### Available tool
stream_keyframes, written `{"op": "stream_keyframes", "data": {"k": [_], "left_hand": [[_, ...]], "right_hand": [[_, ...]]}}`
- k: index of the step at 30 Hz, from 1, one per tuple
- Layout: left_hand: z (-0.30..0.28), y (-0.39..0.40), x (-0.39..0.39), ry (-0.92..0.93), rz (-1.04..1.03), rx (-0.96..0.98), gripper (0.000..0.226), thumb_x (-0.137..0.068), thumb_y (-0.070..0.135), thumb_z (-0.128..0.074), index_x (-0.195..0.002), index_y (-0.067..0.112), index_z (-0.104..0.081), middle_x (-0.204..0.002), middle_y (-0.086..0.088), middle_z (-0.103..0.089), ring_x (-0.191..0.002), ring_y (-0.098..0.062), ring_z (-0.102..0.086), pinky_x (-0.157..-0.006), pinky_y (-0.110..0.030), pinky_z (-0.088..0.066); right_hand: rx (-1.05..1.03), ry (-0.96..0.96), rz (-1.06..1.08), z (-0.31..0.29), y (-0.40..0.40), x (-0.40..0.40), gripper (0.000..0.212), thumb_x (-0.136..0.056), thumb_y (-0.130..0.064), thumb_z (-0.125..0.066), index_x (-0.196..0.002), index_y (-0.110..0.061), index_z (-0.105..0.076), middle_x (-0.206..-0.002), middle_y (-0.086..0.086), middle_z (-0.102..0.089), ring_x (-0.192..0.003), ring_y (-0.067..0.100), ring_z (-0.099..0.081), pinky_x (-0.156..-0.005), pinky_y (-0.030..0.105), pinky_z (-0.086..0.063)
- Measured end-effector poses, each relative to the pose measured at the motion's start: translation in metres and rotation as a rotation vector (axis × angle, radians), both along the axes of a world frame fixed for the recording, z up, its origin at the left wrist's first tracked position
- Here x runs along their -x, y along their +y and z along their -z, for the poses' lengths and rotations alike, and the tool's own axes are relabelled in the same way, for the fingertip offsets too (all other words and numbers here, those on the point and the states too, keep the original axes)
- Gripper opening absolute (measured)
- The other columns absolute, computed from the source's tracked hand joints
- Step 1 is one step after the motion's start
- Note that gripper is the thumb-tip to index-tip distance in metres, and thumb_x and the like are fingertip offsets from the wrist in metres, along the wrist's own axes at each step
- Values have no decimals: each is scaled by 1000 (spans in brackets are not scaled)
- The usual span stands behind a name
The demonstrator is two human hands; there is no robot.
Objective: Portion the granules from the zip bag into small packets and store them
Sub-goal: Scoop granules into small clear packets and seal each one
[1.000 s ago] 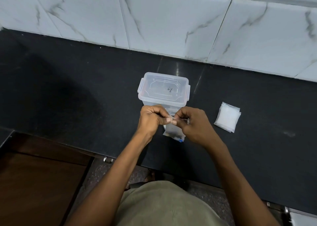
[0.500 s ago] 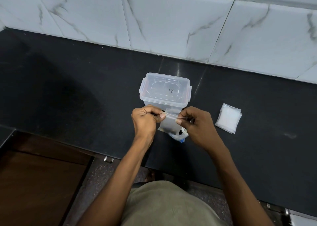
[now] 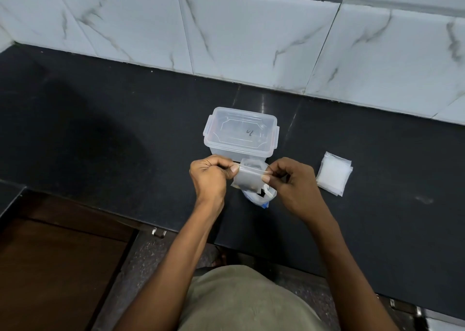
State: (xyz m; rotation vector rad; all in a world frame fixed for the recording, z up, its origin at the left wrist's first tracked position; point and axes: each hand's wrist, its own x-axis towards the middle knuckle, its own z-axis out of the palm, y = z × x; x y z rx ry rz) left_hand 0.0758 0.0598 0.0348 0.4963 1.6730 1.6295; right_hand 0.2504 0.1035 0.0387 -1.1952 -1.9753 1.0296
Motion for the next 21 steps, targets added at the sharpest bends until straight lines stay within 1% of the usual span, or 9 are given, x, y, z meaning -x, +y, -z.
{"op": "stream_keyframes", "data": {"k": [4, 8, 12, 15, 16, 18, 19, 20, 21], "left_hand": [[4, -5, 0, -9, -48, 5, 33, -66, -26, -68, -58, 6, -70, -57, 1, -67, -59, -6, -63, -61, -20, -54], [4, -12, 1, -20, -75, -18, 29, -69, -24, -68, -63, 4, -72, -58, 3, -68, -60, -4, -64, -66, -18, -54], [7, -19, 6, -13, -20, -44, 26, -77, -18, -68, -67, 6, -72, -63, 3, -69, -66, -8, -63, -70, -22, -53], [10, -26, 7, -86, -30, -51, 24, -85, -10, -67, -69, 8, -70, -64, 3, -65, -63, -9, -58, -62, -22, -50], [11, -28, 7, -109, -34, -60, 24, -86, -8, -67, -69, 9, -70, -64, 3, -65, -63, -9, -57, -60, -22, -49], [14, -34, 9, -137, -42, -78, 24, -88, -3, -68, -70, 12, -71, -66, 3, -67, -65, -11, -59, -62, -25, -50], [16, -37, 12, -148, -38, -80, 22, -90, -1, -68, -73, 13, -72, -69, 2, -68, -68, -12, -61, -66, -28, -53], [18, -40, 15, -166, -27, -79, 18, -91, 1, -68, -78, 11, -73, -73, 0, -71, -72, -14, -64, -72, -32, -55], [21, -44, 20, -188, -13, -78, 12, -92, 2, -66, -84, 9, -73, -79, -4, -72, -77, -18, -66, -77, -36, -56]], "right_hand": [[-2, 21, -12, 2, 0, 1, 14, -84, -2, -79, -78, -12, -71, -75, -9, -68, -69, 3, -62, -66, 13, -46], [8, 56, -21, 2, 0, 8, 14, -84, -2, -78, -77, -11, -70, -74, -10, -67, -68, 0, -61, -65, 10, -44], [89, 103, -29, 2, -4, 12, 9, -89, -8, -76, -86, -14, -69, -82, -8, -69, -75, 0, -61, -68, 10, -44], [182, 126, -90, 9, -7, 17, 14, -88, -15, -79, -96, -19, -68, -91, -7, -71, -82, 6, -64, -71, 12, -48], [196, 113, -115, 11, -7, 20, 18, -86, -18, -81, -98, -19, -68, -92, -4, -72, -83, 10, -67, -73, 17, -52], [203, 85, -162, 19, -11, 31, 18, -83, -22, -82, -95, -17, -70, -88, 1, -74, -83, 19, -71, -75, 31, -59], [208, 94, -161, 23, -13, 38, 13, -84, -21, -81, -90, -18, -71, -85, 0, -74, -81, 19, -71, -75, 34, -59], [216, 114, -143, 27, -16, 44, 11, -85, -17, -80, -84, -20, -70, -81, -3, -74, -78, 14, -71, -74, 31, -58], [217, 129, -114, 30, -18, 51, 16, -86, -12, -79, -79, -22, -69, -77, -6, -73, -76, 8, -71, -73, 25, -56]]}}
